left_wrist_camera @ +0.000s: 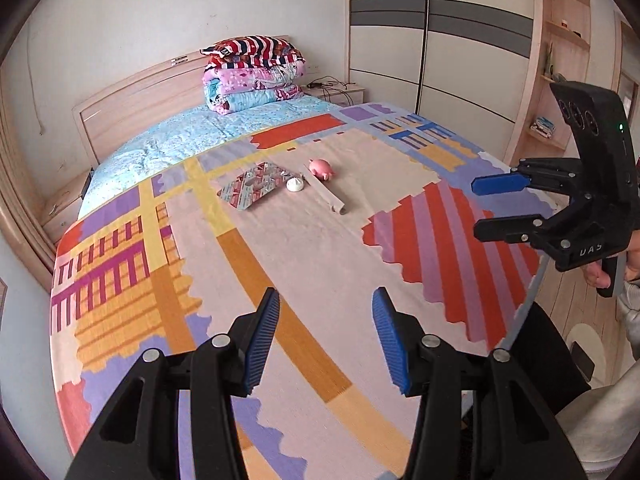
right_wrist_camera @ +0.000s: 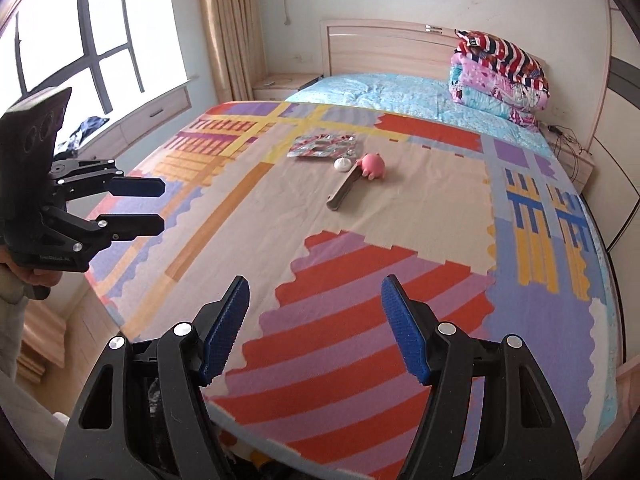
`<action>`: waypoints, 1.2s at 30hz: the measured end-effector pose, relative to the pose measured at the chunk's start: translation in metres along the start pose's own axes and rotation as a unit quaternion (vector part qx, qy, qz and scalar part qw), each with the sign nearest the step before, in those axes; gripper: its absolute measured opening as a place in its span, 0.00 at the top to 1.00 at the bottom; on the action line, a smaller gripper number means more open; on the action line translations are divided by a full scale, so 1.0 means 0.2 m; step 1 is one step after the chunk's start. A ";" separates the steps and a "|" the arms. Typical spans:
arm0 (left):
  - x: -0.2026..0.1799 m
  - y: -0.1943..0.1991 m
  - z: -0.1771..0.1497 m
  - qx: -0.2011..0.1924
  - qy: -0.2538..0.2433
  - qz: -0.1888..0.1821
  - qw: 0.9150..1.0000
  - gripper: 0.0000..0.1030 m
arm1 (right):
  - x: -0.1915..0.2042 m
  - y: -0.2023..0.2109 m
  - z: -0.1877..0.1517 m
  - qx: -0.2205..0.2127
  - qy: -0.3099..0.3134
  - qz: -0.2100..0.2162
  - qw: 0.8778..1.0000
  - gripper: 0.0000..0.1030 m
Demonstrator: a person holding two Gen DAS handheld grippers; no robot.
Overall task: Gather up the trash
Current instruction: 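Lower the left gripper to the blister pack while the right gripper approaches the pink pig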
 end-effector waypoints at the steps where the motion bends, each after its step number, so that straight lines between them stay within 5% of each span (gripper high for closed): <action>1: 0.02 -0.02 0.02 0.002 -0.002 0.004 1.000 0.55 | -0.02 -0.01 0.03 -0.001 -0.002 -0.005 1.000 0.34; 8: 0.19 -0.15 0.20 0.005 -0.003 0.005 1.000 0.45 | -0.15 -0.13 0.22 0.002 -0.025 -0.004 1.000 0.34; 19: 0.36 -0.45 0.41 0.031 -0.048 0.017 0.998 0.45 | -0.27 -0.37 0.47 0.020 -0.048 0.003 0.999 0.36; 23: 0.41 -0.54 0.49 0.031 -0.051 0.022 0.998 0.37 | -0.30 -0.45 0.53 0.028 -0.059 0.011 0.998 0.42; 36: 0.45 -0.75 0.63 0.043 -0.083 0.005 0.996 0.37 | -0.36 -0.61 0.60 0.045 -0.089 0.055 0.993 0.53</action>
Point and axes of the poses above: each gripper's, at about its wrist camera, not at the fingertips, and y roughly against the way its jaws point, x to its left, z to its top, the point moved 4 cm from there along -y, roughly the way its jaws point, and after that the axes turned 12 degrees about x, right-handed, at the moved point
